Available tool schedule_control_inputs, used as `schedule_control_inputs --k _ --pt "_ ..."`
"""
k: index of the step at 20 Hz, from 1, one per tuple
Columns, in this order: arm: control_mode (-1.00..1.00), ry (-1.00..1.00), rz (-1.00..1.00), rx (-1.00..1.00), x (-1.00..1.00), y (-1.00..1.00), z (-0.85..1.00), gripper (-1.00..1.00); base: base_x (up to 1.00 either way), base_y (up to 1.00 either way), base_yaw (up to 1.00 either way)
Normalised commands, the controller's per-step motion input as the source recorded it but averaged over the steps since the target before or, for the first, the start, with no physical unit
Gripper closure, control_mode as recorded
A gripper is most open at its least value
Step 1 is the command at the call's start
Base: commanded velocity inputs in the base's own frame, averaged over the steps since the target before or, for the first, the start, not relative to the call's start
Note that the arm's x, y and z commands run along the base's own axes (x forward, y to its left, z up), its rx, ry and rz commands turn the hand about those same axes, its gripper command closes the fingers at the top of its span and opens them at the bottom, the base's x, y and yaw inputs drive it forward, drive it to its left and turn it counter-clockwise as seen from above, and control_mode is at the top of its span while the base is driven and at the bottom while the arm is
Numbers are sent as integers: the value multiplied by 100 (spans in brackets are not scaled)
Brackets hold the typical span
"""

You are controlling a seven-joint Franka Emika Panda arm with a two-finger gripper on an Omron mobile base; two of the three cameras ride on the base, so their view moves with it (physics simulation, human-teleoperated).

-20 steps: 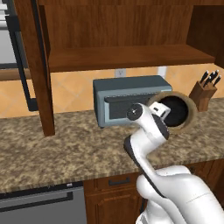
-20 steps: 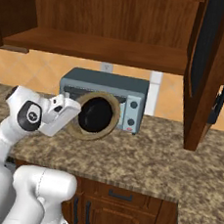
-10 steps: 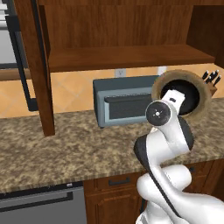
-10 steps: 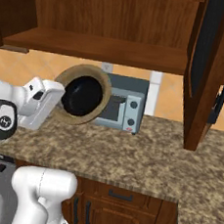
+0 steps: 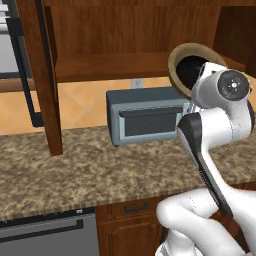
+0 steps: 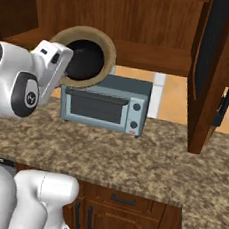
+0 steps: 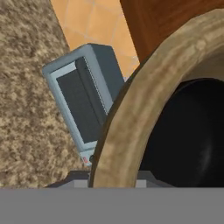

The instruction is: Pick up the bowls on the counter and stack them on top of one another in the open cabinet. Place the smaller bowl on top of the larger bowl.

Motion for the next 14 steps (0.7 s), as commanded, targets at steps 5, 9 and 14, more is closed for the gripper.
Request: schedule_control_inputs --k 5,9,14 --pt "-100 2 16 0 86 0 52 100 0 0 0" --pt "-100 14 0 0 86 0 0 100 0 0 0" --pt "-100 14 0 0 98 0 0 100 0 0 0"
